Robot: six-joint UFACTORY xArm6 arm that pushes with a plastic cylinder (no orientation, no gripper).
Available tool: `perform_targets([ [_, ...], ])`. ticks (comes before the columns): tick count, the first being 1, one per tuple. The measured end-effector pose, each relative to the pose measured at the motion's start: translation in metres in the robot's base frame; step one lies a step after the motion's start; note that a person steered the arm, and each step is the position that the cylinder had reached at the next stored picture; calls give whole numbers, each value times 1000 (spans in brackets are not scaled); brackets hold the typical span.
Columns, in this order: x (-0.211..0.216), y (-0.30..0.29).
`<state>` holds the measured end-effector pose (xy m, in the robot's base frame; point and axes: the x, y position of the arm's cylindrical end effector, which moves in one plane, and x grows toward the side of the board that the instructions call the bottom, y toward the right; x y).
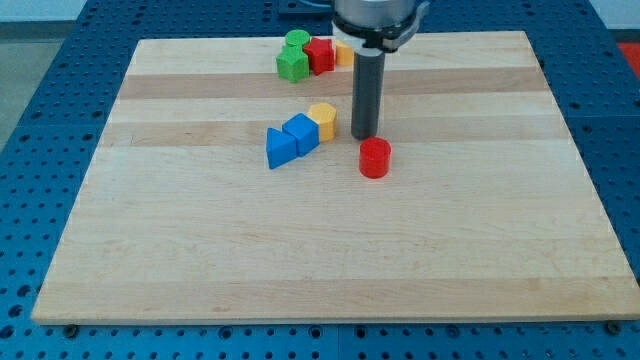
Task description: Push the blue cube right and up a bit
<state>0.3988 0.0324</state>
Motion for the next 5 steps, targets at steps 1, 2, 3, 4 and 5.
perform_targets([
  [1,31,-13],
  [2,33,-51],
  [3,29,-86],
  [4,14,-94],
  [5,2,-91],
])
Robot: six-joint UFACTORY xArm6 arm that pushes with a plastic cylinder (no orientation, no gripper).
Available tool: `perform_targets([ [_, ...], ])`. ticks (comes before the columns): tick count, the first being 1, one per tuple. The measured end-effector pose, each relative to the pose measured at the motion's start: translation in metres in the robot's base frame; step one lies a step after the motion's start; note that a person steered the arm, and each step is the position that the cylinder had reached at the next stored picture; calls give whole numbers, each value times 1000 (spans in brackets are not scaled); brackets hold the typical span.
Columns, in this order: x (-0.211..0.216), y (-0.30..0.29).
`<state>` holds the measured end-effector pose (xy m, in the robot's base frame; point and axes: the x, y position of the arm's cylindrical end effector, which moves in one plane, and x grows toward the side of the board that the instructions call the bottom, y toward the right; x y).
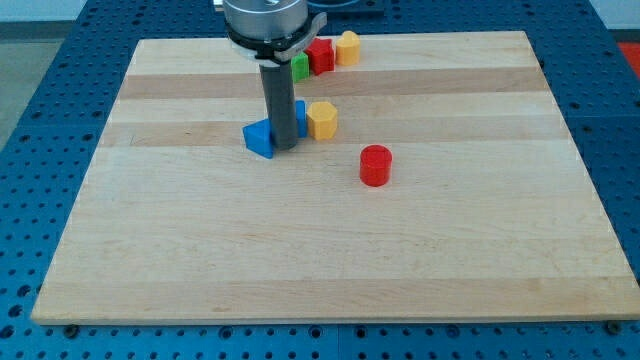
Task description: Push the blue cube right and up a bit
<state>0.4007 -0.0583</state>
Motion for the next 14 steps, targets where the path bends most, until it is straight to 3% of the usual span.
perform_targets([
  [4,-14,88],
  [10,-107,95],
  [12,-100,47],
  [14,-55,19],
])
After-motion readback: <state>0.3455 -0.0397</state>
